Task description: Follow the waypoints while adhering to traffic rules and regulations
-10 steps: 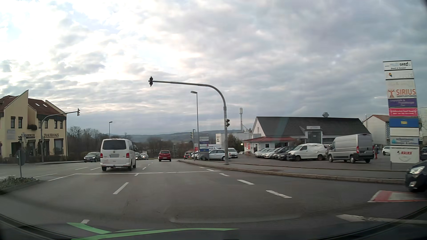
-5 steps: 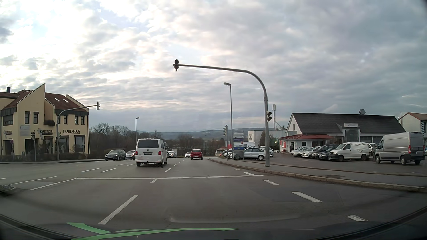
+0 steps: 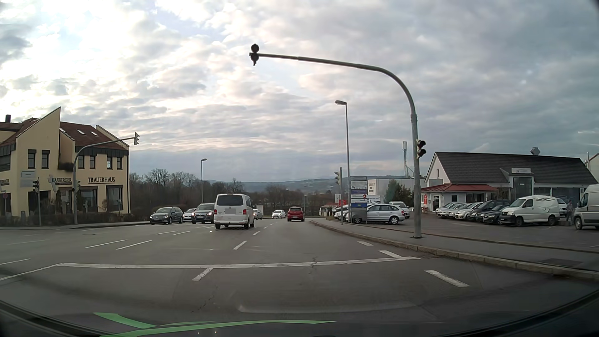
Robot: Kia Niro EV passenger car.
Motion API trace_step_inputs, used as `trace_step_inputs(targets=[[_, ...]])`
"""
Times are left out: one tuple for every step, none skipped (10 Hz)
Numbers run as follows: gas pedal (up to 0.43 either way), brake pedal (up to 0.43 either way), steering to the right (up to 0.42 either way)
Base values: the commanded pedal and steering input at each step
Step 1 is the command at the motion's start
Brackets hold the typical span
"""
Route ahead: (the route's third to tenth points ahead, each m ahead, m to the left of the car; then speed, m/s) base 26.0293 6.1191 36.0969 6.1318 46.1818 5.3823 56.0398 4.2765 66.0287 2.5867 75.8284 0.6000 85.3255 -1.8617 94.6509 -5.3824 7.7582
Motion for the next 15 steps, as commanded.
trace_step_inputs(targets=[[0.177, 0.0, -0.024], [0.177, 0.0, -0.019], [0.177, 0.0, -0.015], [0.177, 0.0, -0.015], [0.177, 0.0, -0.015], [0.177, 0.0, -0.013], [0.177, 0.0, -0.01], [0.177, 0.0, -0.009], [0.177, 0.0, -0.008], [0.177, 0.0, -0.006], [0.177, 0.0, -0.005], [0.177, 0.0, -0.005], [0.177, 0.0, -0.004], [0.177, 0.0, -0.003], [0.177, 0.0, -0.003]])
